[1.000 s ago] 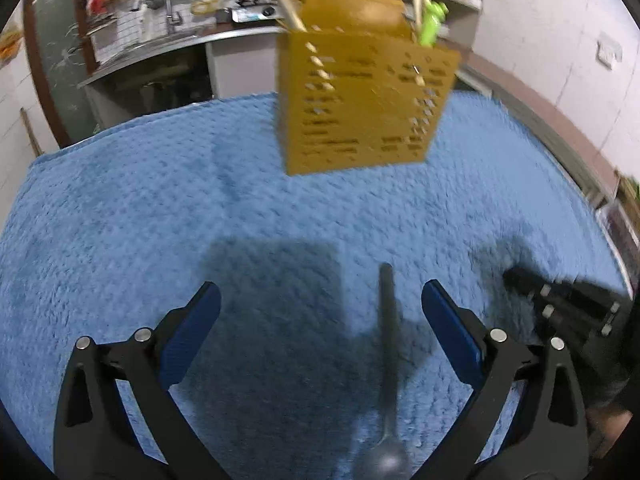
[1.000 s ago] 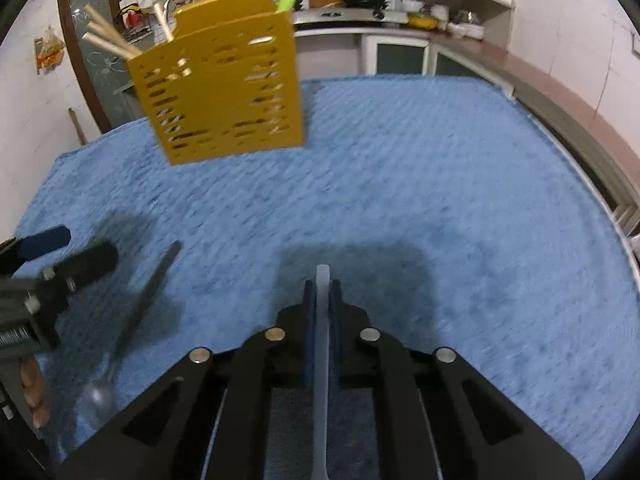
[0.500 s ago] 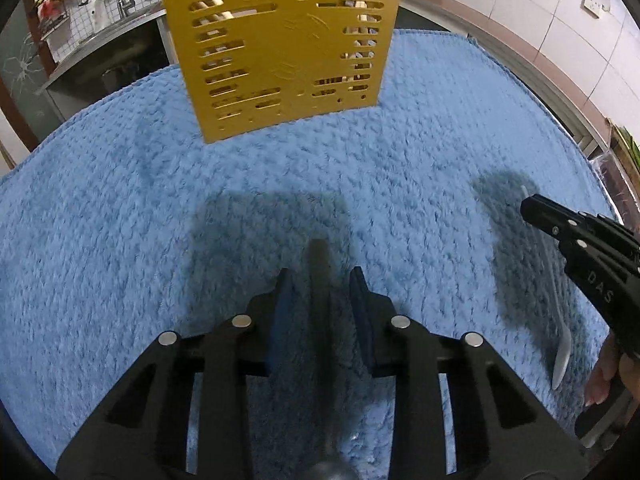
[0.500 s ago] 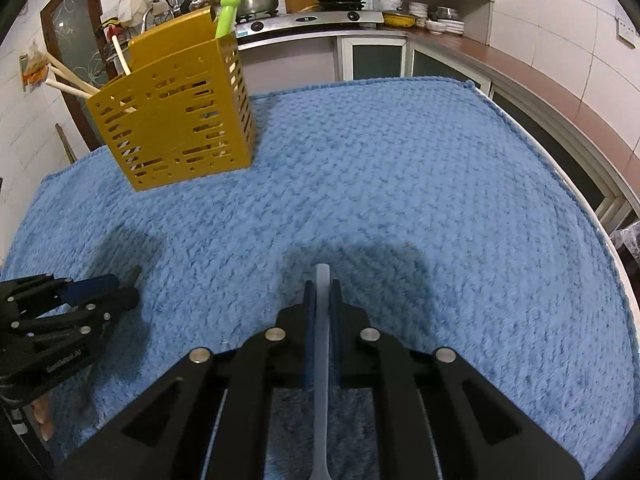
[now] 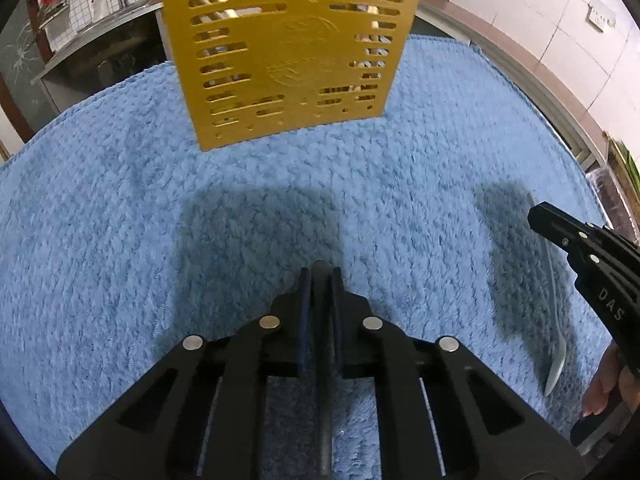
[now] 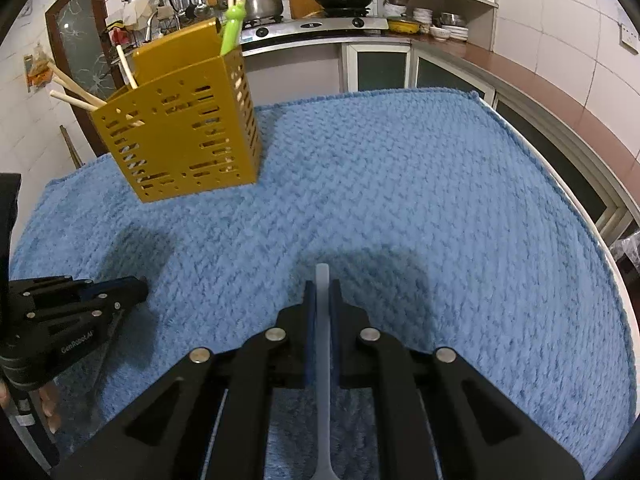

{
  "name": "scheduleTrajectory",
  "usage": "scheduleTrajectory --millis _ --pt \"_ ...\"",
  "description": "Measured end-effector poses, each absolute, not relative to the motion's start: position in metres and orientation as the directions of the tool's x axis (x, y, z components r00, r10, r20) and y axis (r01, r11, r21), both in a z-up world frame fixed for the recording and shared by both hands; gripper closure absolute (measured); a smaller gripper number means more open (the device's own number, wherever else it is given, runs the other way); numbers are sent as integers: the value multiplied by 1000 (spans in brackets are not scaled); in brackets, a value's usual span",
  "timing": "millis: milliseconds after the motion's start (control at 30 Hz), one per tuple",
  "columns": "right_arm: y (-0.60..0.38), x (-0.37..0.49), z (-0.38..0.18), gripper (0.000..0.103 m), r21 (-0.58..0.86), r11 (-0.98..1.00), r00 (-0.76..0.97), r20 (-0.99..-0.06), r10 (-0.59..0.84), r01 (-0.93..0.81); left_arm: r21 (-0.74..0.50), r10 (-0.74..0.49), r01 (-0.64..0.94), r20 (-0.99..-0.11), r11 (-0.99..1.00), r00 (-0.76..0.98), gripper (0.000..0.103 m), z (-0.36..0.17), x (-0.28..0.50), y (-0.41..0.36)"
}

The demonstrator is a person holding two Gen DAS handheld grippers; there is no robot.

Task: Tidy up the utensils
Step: 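Lift the dark spoon over the holder with the left gripper while the right gripper carries the white spoon there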

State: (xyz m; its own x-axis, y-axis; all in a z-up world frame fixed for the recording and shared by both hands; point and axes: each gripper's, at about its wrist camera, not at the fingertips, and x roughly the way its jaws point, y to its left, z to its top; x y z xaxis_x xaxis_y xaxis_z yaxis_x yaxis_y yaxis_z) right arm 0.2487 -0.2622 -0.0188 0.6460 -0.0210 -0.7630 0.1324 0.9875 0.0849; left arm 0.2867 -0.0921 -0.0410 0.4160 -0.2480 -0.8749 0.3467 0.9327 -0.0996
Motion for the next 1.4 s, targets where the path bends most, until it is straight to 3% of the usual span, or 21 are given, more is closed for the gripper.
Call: scheduleTrajectory --millis 633,1400 --pt "-247 232 15 96 115 991 735 -677 30 66 -184 -338 305 -726 934 598 95 33 259 -37" --pt "-243 229 60 96 96 995 829 -558 30 28 -157 -356 333 -616 930 703 95 85 246 -28"
